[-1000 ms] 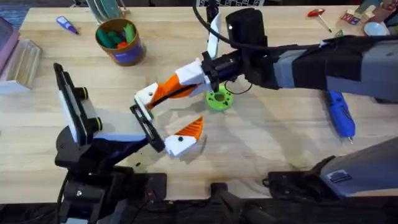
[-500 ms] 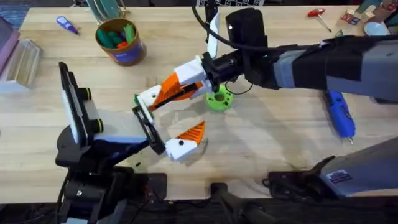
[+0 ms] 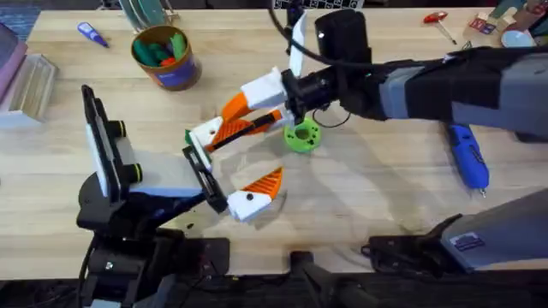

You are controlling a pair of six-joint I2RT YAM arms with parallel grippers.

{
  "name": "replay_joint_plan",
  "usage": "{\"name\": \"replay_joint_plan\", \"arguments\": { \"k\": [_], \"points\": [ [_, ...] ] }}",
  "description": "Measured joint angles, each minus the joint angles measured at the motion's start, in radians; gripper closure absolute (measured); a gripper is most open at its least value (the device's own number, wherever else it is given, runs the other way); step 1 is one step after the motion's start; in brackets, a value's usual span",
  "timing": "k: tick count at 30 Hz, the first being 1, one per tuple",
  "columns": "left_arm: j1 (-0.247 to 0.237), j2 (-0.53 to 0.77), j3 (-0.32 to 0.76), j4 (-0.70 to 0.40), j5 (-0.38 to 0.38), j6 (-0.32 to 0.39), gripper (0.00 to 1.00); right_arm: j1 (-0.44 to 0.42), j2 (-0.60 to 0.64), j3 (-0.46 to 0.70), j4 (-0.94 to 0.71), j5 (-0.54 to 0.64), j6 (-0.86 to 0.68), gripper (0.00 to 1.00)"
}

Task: Pick up the gripper from the table and insert it into the empty holder that is missing its gripper. Then pick up a screw, insert it into the mounting hole, and use the screwdriver to tighten it. Finally, clean up the table by picking up the vegetable and placing it into the bucket.

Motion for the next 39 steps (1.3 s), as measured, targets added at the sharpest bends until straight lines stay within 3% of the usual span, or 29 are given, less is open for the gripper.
{"name": "replay_joint_plan", "arguments": {
  "k": [1, 10, 14, 19, 24, 31, 32, 36, 39],
  "points": [
    [0.000, 0.000, 0.000, 0.000, 0.001, 0.000, 0.014, -0.057, 0.000, 0.000, 0.000, 0.009, -0.021, 0.057],
    [0.000, 0.000, 0.000, 0.000, 0.002, 0.000, 0.015, -0.312, -0.001, 0.000, -0.024, 0.036, -0.109, 0.050],
    [0.000, 0.000, 0.000, 0.000, 0.002, 0.000, 0.015, -0.393, -0.040, 0.000, -0.217, 0.111, -0.211, 0.050],
    [0.000, 0.000, 0.000, 0.000, 0.002, 0.000, 0.015, -0.435, -0.168, 0.028, -0.664, 0.282, -0.425, 0.050],
    [0.000, 0.000, 0.000, 0.000, 0.002, 0.000, 0.015, -0.348, -0.310, 0.074, -1.038, 0.582, -0.675, 0.047],
    [0.000, 0.000, 0.000, 0.000, 0.002, 0.000, 0.015, -0.102, -0.316, 0.080, -1.153, 0.950, -0.781, 0.048],
    [0.000, 0.000, 0.000, 0.000, 0.002, 0.000, 0.015, -0.070, -0.304, 0.080, -1.147, 0.983, -0.781, 0.072],
    [0.000, 0.000, 0.000, 0.000, 0.002, 0.000, 0.015, 0.042, -0.253, 0.080, -1.106, 1.093, -0.767, 0.316],
    [0.000, 0.000, 0.000, 0.000, 0.002, 0.000, 0.015, 0.076, -0.220, 0.080, -1.069, 1.134, -0.751, 0.373]
  ]
}}
